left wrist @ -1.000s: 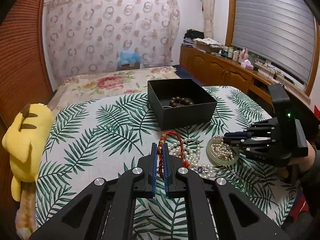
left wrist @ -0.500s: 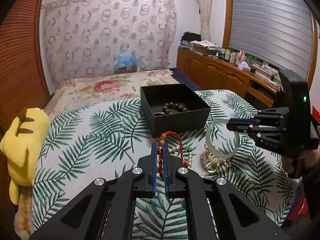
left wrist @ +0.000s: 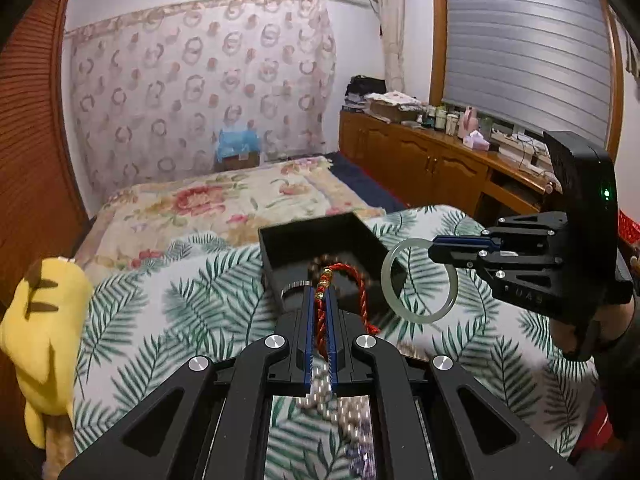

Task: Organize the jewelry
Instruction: 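Carry the red bracelet into the box while the right gripper carries the jade bangle there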

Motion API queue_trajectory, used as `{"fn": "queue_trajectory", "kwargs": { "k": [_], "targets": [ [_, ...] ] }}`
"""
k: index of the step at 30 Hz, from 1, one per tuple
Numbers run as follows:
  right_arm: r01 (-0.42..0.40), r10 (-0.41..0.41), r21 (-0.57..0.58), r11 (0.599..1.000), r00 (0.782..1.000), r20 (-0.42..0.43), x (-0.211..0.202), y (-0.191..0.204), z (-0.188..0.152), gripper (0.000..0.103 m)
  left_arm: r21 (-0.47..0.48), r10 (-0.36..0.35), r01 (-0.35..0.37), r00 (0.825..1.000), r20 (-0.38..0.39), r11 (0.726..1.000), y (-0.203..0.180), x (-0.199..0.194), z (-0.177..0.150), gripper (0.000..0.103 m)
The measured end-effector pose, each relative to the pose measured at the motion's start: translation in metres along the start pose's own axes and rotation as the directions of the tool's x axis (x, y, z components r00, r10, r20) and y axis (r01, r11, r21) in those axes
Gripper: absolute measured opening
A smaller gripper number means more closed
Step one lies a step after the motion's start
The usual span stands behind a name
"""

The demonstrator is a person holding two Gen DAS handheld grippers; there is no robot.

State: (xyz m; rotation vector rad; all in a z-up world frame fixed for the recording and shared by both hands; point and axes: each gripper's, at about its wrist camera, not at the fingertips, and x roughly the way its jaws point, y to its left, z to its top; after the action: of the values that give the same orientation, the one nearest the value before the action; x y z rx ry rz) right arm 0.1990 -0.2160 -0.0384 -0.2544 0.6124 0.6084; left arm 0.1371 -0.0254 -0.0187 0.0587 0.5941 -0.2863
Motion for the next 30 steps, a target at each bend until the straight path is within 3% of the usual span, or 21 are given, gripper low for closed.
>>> {"fn": "queue_trajectory", "kwargs": {
  "k": [9,20,22,24,26,30],
  "targets": [
    [0.016,-0.016,0.009,1.000,1.000,0.020,0.018,-0.027,0.026,0.008,0.004,0.003,-0.003,1.000,-0.026,1.000,0.010,0.048,0.027,0.005],
    [-0.020,0.020,-0.019,1.000,1.000,-0.002,0.054,-0.030,0.037,0.008,-0.030,-0.009,0.006,0.997,-0.079,1.000,0.017,0.085,0.024,0.006],
    [-0.023,0.023,-0.023,0.999,1.000,-0.011,0.059,-0.029,0.036,0.009,-0.035,-0.008,0.005,0.996,-0.085,0.999,0.019,0.087,0.024,0.008],
    [-0.025,0.024,-0.029,0.999,0.999,-0.022,0.067,-0.027,0.034,0.009,-0.035,-0.001,-0.002,0.997,-0.083,0.999,0.021,0.085,0.024,0.021],
    [-0.024,0.023,-0.035,0.999,0.999,-0.032,0.071,-0.025,0.033,0.009,-0.043,0.015,-0.018,0.997,-0.071,0.999,0.025,0.083,0.024,0.028],
    [-0.025,0.021,-0.064,0.998,0.999,-0.049,0.080,-0.018,0.034,0.009,-0.090,0.023,-0.027,0.998,-0.050,0.996,0.041,0.078,0.023,0.030]
  ]
}}
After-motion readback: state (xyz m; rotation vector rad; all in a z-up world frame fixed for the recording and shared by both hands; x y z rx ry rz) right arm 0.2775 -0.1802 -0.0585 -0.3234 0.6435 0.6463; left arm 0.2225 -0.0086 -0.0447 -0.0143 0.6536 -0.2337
